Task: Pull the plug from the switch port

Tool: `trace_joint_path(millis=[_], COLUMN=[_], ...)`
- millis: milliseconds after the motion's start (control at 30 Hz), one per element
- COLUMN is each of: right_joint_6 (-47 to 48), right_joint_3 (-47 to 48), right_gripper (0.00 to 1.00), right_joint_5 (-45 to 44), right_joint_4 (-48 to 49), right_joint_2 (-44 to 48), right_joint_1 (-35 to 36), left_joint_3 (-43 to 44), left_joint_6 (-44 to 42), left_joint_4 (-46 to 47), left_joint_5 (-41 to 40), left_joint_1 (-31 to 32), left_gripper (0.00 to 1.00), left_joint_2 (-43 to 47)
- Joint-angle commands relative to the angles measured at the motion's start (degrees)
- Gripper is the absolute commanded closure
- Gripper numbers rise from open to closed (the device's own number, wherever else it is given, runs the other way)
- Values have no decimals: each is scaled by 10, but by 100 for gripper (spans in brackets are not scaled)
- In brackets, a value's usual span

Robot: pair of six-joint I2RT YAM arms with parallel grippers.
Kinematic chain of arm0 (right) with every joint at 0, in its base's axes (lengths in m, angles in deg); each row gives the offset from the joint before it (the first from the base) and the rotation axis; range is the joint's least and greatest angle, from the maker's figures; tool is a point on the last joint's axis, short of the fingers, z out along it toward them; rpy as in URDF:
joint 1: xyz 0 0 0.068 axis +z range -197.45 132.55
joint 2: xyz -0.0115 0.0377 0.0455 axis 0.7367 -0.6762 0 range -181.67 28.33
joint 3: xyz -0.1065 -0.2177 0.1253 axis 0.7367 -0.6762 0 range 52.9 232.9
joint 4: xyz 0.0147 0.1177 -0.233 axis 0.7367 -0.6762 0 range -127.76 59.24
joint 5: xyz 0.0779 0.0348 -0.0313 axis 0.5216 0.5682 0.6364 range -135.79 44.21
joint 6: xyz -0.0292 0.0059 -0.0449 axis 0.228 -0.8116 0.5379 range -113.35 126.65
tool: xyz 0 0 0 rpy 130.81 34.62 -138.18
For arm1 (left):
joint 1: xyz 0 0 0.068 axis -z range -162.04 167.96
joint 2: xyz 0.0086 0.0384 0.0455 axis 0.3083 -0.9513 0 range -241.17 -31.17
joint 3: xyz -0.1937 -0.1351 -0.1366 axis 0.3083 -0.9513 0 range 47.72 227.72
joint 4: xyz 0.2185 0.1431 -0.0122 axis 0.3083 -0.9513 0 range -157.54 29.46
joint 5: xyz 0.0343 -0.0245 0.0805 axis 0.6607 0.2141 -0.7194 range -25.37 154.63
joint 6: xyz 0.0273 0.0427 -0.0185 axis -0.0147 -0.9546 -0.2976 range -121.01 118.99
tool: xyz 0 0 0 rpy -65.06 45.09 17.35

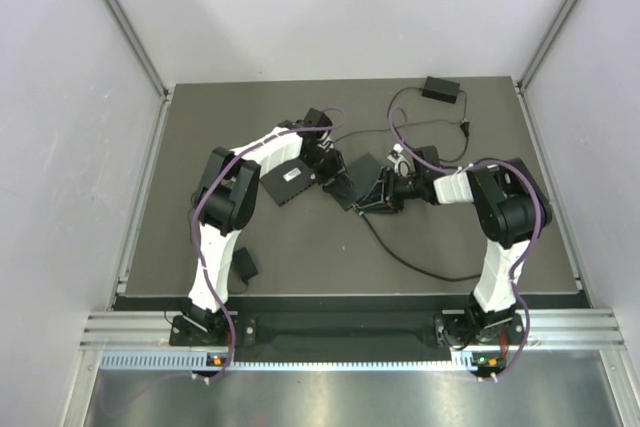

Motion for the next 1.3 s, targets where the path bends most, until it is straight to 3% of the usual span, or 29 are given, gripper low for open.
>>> trace_joint_path(millis=[0,367,600,900,1033,1100,1200,1267], right_joint_6=[3,-3,-60,-67,-58,-54,-47,-27], right_joint_3=[-6,-2,-11,-17,-11,-4,19,46], right_gripper=[63,62,63,75,87,99,100,100], right_joint_5=[25,5,-6,-18,-21,-32,-47,-87], right_joint_4=[47,59,114,103,75,22,-38,-139], right_joint_2=[-5,-30,-54,-72,-71,-67,-62,-60], right_joint_1=[15,25,25,25,25,25,25,25], left_joint_3=[-12,-27,-37,-54,-58,-59,-60,-60], left_joint_6=[0,0,1,-2,-2,-4,-4,-3], left_joint_4=[2,14,18,23,25,24,23,21], left_joint_5=[-13,-4,-2,-2,-2,-2,-2,-4], left_joint_1=[-1,-2,-1,-1,-1,-2,-2,-2], left_gripper=[63,63,63,63,63,63,63,63], left_joint_2=[-2,1,6,14,15,14,10,8])
